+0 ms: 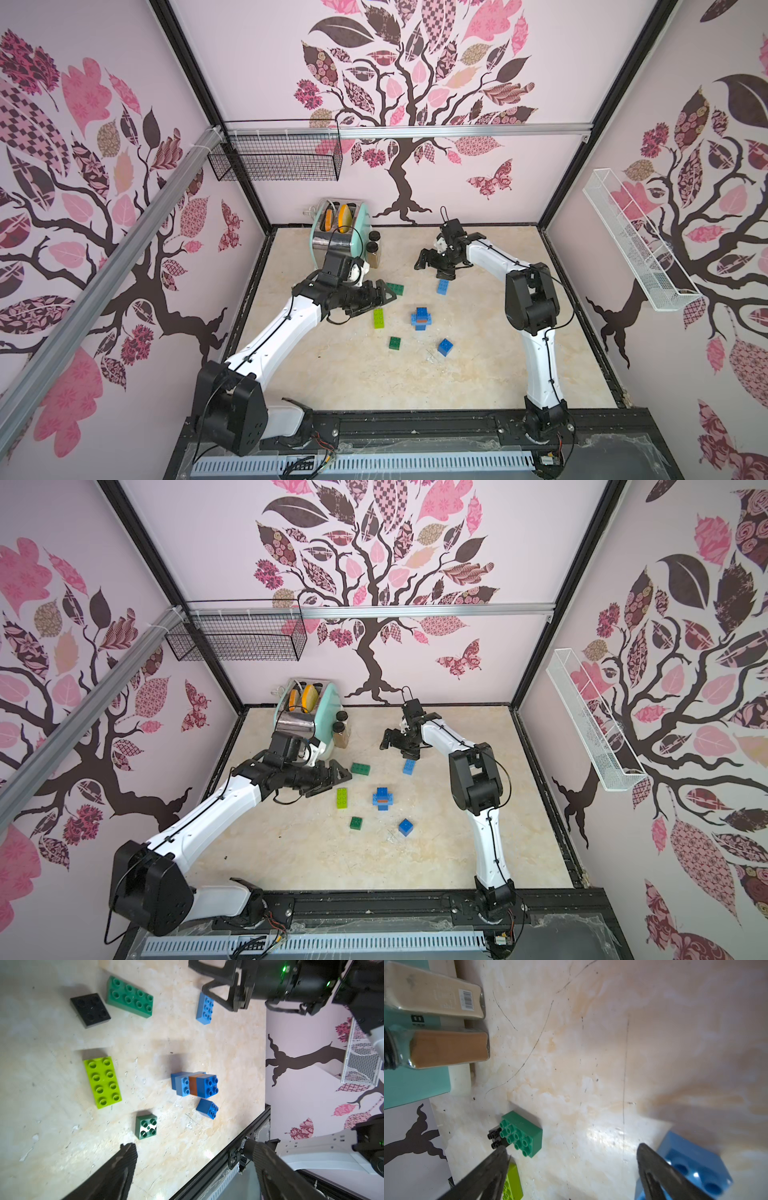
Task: Assemble the letter f with lego
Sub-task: Move the lego brick at the center of the board, then pick up the lego brick from the center of the board.
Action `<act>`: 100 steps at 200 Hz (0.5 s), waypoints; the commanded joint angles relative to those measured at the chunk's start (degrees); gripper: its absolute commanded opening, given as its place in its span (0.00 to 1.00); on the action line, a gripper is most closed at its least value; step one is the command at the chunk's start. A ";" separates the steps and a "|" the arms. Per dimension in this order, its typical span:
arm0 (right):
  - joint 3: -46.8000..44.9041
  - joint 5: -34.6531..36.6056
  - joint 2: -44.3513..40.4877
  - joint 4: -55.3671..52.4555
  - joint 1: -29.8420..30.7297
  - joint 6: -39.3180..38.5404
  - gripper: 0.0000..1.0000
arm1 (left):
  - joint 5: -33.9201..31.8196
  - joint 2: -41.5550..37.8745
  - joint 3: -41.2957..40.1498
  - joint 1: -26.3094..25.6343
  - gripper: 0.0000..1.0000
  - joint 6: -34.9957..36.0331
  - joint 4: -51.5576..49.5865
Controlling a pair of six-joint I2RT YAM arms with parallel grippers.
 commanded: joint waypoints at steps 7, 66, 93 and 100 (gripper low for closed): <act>4.69 0.21 3.33 -0.07 0.69 0.06 0.96 | -1.80 -1.46 -0.50 0.22 0.92 1.28 -4.15; 7.18 6.93 4.30 -4.92 0.61 -3.56 0.95 | -2.25 -0.64 -0.96 0.22 0.91 1.06 -3.82; 5.71 9.26 2.74 -6.50 0.35 -4.56 0.95 | -2.17 -0.07 -1.14 0.22 0.91 0.97 -2.73; 5.28 9.25 2.39 -6.90 0.31 -4.99 0.95 | -2.16 0.01 -1.29 0.22 0.91 1.03 -2.52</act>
